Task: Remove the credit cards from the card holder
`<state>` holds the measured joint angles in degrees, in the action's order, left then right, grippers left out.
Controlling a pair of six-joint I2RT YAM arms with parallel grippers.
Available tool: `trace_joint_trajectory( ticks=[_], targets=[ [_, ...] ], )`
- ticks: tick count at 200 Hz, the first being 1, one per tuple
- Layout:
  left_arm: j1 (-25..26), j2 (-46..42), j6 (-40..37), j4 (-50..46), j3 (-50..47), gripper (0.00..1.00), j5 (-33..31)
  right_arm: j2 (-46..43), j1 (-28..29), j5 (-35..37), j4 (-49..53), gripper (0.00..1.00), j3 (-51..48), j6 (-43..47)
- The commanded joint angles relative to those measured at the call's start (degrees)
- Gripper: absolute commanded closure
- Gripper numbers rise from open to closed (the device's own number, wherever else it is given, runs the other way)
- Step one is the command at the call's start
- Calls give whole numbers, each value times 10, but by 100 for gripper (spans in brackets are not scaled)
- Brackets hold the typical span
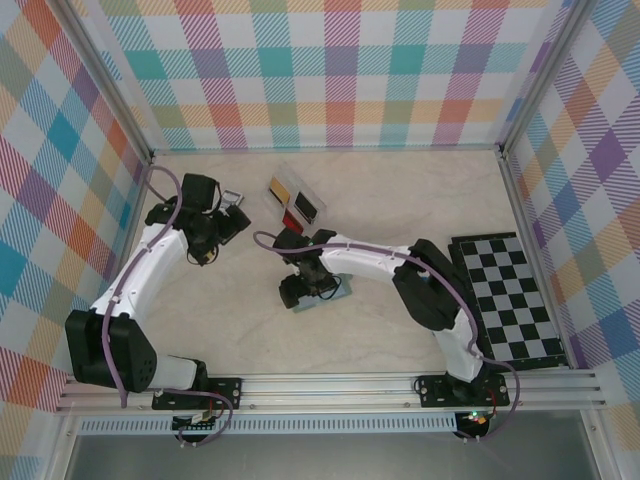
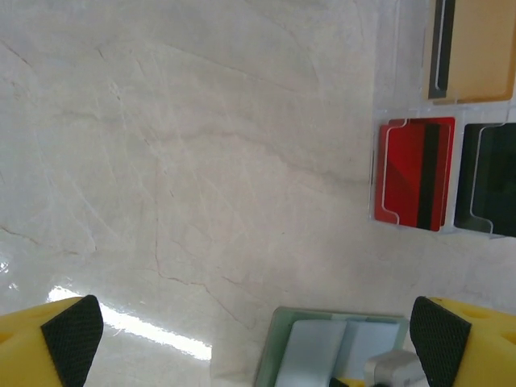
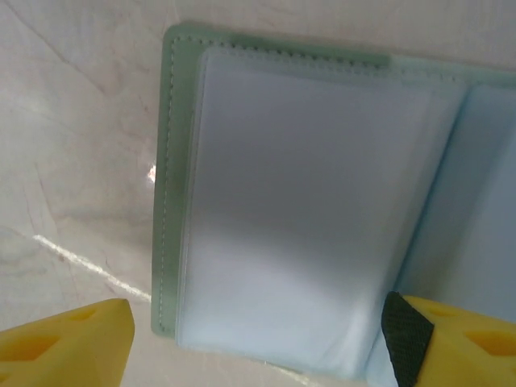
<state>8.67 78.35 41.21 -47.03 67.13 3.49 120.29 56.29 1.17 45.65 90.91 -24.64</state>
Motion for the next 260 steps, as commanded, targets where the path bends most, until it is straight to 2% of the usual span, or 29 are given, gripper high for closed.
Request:
trace_joint_trajectory(
  ticks=[1,43,113,134,162,175,218,260],
  targets=[
    [-14,-9,-4,19,-17,0,25,27,2,23,42,20,39,-5],
    [-15,-7,2,21,-24,0,18,53,5,52,58,27,50,-8],
    [-18,-13,3,10,-24,0,-1,42,5,25,31,61,24,-12],
    [-19,-20,16,-2,-25,0,-28,32,3,21,21,71,16,-15],
    [-21,-40,30,-11,-31,0,-71,8,2,16,6,76,10,-23],
    [-23,-50,31,-19,-29,0,-92,-13,1,9,-1,71,10,-30],
    [-27,-81,17,-41,-15,0,-148,-97,0,25,-16,35,14,-52],
    [-29,-114,-47,-37,-5,0,-205,-201,-25,107,-43,12,-21,-63]
  ],
)
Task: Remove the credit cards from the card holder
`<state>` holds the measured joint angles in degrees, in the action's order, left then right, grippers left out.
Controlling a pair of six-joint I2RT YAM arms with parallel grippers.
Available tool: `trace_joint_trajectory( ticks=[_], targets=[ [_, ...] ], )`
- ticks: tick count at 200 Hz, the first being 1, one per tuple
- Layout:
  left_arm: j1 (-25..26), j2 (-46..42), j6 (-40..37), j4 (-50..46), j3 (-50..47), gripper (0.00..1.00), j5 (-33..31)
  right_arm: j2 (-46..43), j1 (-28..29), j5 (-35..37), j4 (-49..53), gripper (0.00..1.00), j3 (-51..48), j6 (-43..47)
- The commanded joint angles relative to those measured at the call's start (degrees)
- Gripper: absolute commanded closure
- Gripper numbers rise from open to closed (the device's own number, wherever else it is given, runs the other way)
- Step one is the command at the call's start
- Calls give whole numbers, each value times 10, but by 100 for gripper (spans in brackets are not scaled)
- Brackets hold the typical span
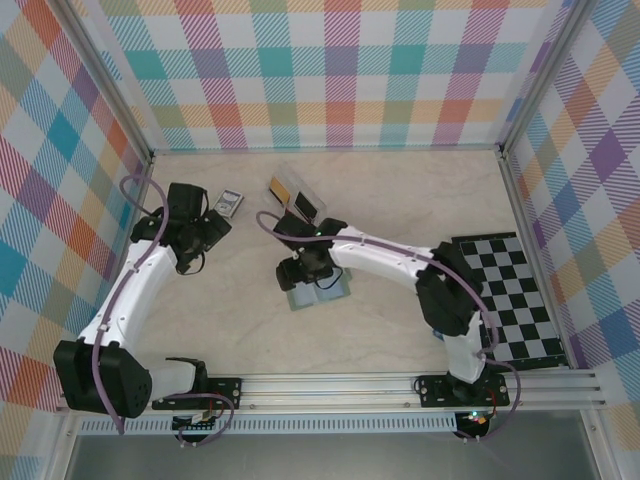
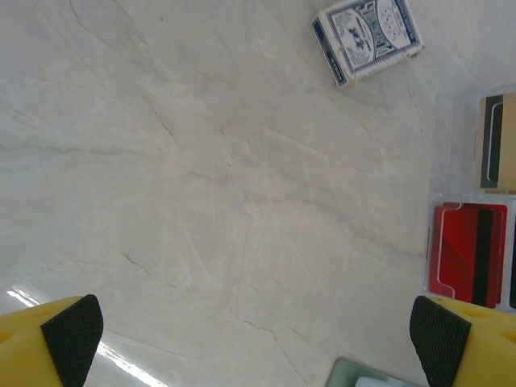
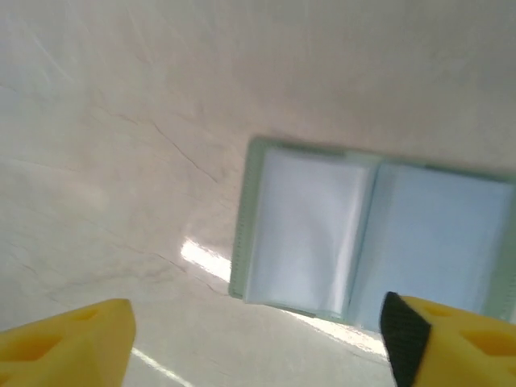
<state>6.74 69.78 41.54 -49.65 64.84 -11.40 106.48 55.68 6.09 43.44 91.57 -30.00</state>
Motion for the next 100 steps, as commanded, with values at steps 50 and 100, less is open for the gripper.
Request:
trace_joint_trajectory(
  ticks=[50,100],
  targets=[
    [-9,-82,-127,101,-54,0,-111,-202,-124,143,-99,0,-144,83],
    [-9,-78,-175,270,-183,0,-135,-318,-272,211,-219,0,-311,151]
  ],
)
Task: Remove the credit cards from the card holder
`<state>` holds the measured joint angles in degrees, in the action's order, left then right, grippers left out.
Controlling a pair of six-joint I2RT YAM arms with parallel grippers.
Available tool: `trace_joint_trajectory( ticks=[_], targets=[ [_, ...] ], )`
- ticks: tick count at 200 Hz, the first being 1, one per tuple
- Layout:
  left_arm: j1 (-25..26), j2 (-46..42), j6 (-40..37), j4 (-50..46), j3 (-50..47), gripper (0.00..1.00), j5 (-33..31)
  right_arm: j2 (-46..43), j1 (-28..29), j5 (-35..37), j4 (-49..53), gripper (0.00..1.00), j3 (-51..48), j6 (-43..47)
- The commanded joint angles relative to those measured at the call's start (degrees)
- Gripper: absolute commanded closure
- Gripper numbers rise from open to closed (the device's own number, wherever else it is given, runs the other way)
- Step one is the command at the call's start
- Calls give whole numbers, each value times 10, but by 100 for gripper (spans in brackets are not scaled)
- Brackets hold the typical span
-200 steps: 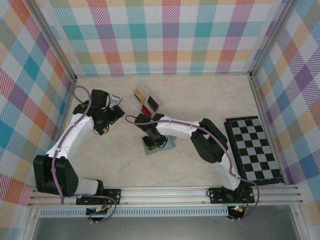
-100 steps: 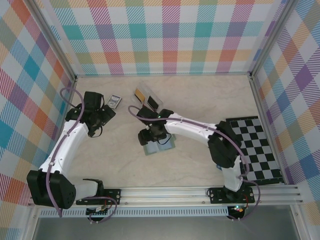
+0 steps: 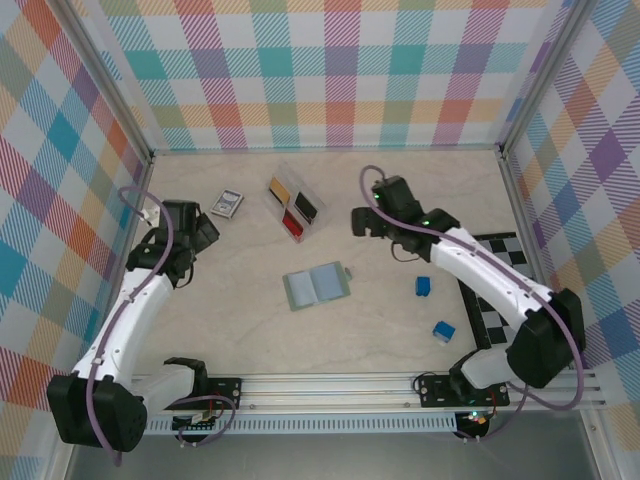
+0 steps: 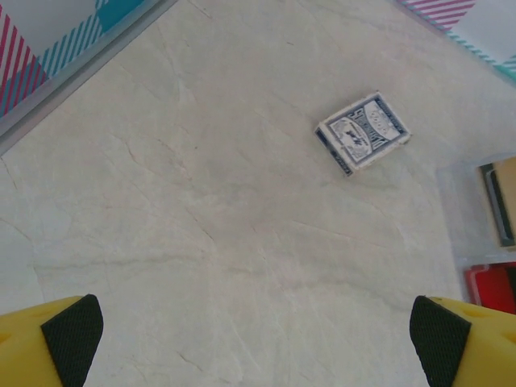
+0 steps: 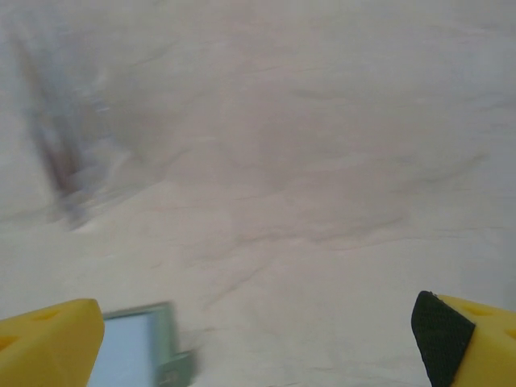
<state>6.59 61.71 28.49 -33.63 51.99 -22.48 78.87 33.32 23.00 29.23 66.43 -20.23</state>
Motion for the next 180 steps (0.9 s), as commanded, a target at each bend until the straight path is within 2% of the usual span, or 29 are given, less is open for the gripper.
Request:
trace_joint_trajectory(
  ticks=[1,44,54,78,117,152,180],
  targets=[
    [-8,3,-45,115,-58,0,-25,-44,-51,40,-80,0,-63,54],
    [-8,28,-83,255,-136,0,-24,-104,-121,36,-309,0,-266,179],
    [-8,37,-92,286,-155,0,-20,-110,-137,27,-331,0,-294,191],
    [-8,44,-109,365,-202,0,1,-105,-179,-11,-371,0,-339,195],
    [0,58,-201,486,-247,0,-13,-67,-206,-22,-478,0,-396,208],
    [0,80,-258,625,-303,0,34,-49,-219,-57,-573,0,-430,241],
    [0,111,-287,722,-330,0,67,-57,-255,-124,-658,0,-465,237]
  ],
)
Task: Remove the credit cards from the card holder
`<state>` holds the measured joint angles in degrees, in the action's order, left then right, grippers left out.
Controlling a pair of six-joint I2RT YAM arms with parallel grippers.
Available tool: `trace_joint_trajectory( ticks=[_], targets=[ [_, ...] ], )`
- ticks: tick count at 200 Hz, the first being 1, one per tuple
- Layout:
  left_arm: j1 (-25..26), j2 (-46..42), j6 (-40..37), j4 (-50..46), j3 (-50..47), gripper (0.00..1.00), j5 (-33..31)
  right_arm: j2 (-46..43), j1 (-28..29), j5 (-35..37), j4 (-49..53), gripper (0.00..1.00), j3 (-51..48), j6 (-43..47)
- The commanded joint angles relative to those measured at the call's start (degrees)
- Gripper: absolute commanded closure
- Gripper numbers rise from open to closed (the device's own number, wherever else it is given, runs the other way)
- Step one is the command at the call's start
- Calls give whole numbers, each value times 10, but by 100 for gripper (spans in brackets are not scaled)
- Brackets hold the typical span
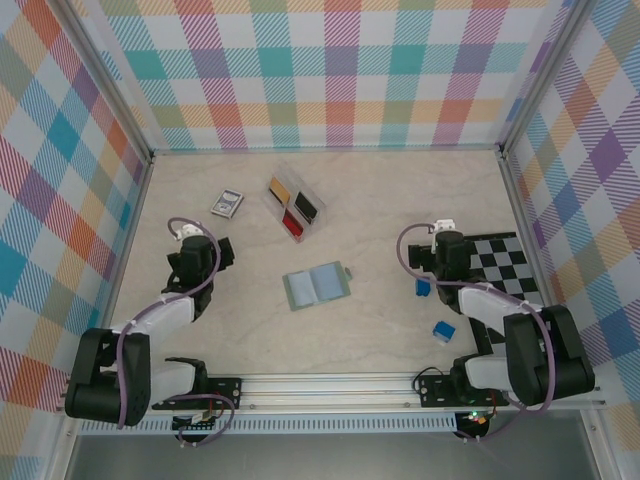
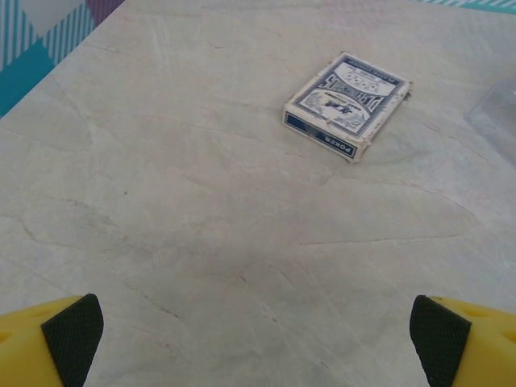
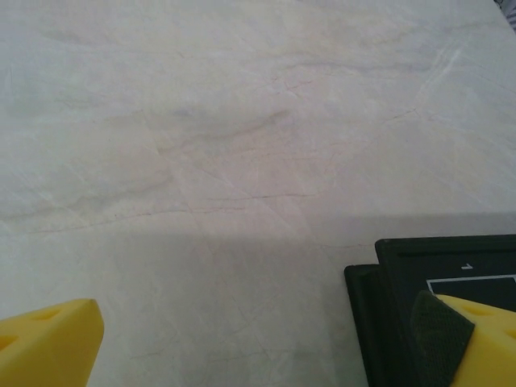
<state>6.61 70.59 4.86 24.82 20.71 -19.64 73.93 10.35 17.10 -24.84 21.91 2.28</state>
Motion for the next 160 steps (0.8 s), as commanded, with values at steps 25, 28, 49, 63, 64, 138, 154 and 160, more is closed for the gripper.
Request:
trace_joint_trajectory(
  ticks=[25,28,49,63,64,138,154,160],
  targets=[
    [0,65,-63,196,-19,0,67,3,-45,-83,-162,0,-27,11],
    [0,72,-63,201,-18,0,70,4,-48,-86,-167,0,-28,11],
    [0,108,-68,220,-8,0,76,17,-66,-116,-173,0,-21,-2],
    [-1,128,-69,238,-7,0,78,35,-73,-142,-211,0,-28,-9],
    [-1,129,-70,238,-6,0,77,37,-74,-143,-216,0,-29,-10],
    [-3,185,-59,270,1,0,61,128,-75,-161,-266,0,-15,-6],
    [-3,188,-54,243,18,0,46,133,-78,-159,-230,0,7,-12],
    [-3,190,-53,234,23,0,44,134,-85,-167,-226,0,11,-16]
  ],
)
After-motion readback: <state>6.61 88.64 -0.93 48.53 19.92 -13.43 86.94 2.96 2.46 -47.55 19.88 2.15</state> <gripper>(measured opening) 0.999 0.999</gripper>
